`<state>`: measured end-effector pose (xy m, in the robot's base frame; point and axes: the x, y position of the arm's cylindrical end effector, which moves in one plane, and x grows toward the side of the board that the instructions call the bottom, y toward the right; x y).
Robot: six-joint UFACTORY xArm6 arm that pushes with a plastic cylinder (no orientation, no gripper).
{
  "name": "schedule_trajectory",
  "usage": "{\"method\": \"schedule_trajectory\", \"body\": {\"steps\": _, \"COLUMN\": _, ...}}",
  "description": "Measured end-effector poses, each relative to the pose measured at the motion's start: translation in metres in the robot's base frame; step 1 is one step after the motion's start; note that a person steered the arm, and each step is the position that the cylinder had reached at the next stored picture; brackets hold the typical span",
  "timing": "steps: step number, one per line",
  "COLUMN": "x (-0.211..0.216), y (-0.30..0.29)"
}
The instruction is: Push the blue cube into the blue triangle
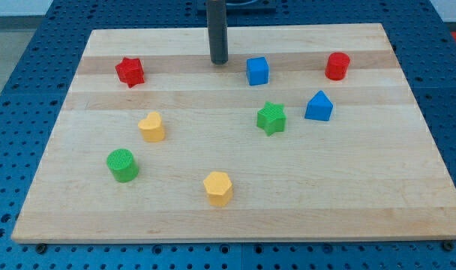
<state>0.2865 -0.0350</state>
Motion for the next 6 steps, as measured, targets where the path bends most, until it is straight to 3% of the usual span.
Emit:
{"method": "schedule_trajectory", "body": {"steps": 1, "x": 0.002, "y": 0.010}}
{"method": "schedule_trajectory", "body": {"steps": 3, "x": 0.066, "y": 0.115}}
{"method": "schedule_trajectory", "body": {"steps": 4, "x": 0.100, "y": 0.121}}
{"method": "schedule_trajectory", "body": {"steps": 6, "x": 0.106, "y": 0.069}}
